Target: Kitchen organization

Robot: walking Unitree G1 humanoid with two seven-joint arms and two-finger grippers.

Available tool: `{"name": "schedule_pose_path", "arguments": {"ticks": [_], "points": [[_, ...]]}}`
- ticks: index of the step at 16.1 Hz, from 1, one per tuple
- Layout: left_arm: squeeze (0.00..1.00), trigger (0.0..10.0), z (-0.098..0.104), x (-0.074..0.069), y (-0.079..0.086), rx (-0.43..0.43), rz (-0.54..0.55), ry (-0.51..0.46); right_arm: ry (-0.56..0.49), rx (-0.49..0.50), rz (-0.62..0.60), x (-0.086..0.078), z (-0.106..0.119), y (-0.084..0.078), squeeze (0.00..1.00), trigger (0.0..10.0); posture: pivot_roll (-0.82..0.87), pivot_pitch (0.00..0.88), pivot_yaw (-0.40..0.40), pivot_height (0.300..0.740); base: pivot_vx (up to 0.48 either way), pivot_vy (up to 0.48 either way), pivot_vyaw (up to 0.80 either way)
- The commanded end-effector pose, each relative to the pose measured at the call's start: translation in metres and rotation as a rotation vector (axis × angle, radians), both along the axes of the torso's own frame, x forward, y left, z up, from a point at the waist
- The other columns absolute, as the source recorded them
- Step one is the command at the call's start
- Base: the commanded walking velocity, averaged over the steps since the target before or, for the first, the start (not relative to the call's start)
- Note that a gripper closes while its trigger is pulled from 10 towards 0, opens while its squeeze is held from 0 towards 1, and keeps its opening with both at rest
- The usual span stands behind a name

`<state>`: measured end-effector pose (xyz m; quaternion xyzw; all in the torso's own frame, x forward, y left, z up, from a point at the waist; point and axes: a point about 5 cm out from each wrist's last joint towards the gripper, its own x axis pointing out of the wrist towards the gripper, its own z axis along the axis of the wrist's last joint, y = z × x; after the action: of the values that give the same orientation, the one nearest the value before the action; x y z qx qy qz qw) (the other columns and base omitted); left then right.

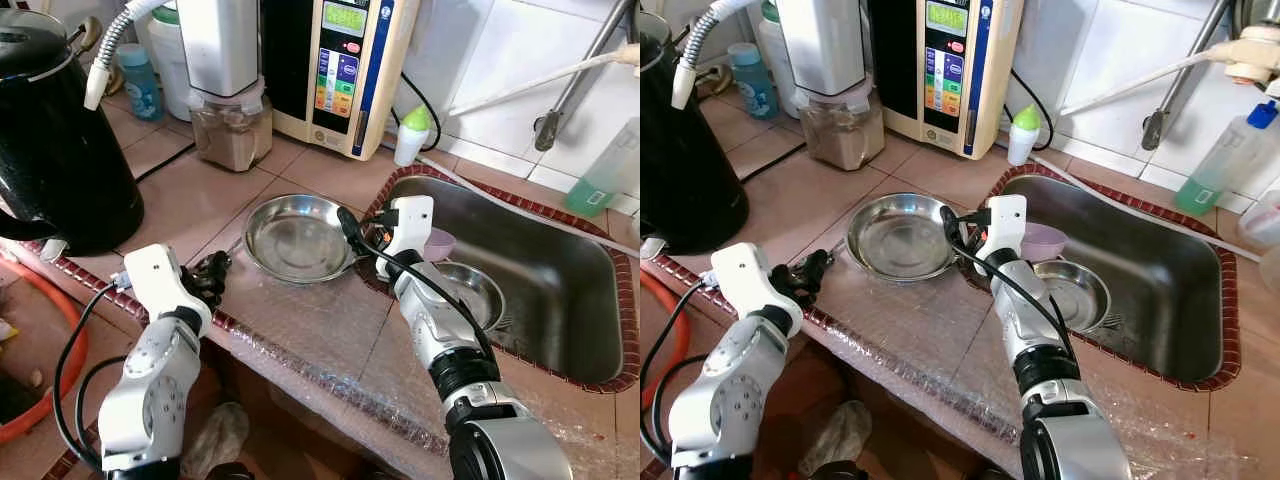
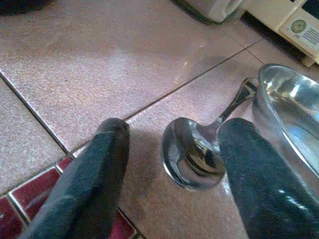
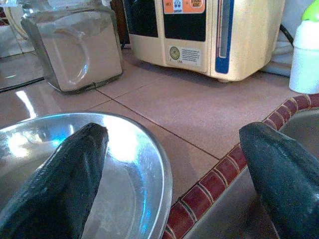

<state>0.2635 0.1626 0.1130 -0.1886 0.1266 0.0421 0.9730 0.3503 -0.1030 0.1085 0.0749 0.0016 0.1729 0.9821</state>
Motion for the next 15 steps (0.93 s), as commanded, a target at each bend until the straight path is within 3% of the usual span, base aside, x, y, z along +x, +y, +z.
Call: {"name": "schedule_pose_path", "arguments": {"ticks": [1,4,11,15], "points": [[0.00,0.0,-0.009,0.001,-0.004,-0.022,-0.008,0.062,-0.001,0.001,-0.006,0.003,0.002,-0.002,0.00,10.0,0.15,0.000,-0.051,0.740,0.000,0.000,0.00],[0.00,0.0,-0.008,0.004,-0.004,0.034,-0.044,0.112,0.002,0.009,-0.021,0.002,0.001,-0.004,0.00,10.0,0.15,0.000,-0.039,0.740,0.000,0.000,0.00],[0.00,0.0,-0.001,0.028,0.017,0.130,0.047,0.033,0.007,0.031,-0.054,0.003,0.001,-0.007,0.00,10.0,0.14,0.000,-0.021,0.740,0.000,0.000,0.00],[0.00,0.0,0.010,0.047,0.022,0.166,0.069,-0.069,0.005,0.030,-0.063,0.004,0.002,-0.008,0.00,10.0,0.14,0.000,-0.024,0.740,0.000,0.000,0.00]]}}
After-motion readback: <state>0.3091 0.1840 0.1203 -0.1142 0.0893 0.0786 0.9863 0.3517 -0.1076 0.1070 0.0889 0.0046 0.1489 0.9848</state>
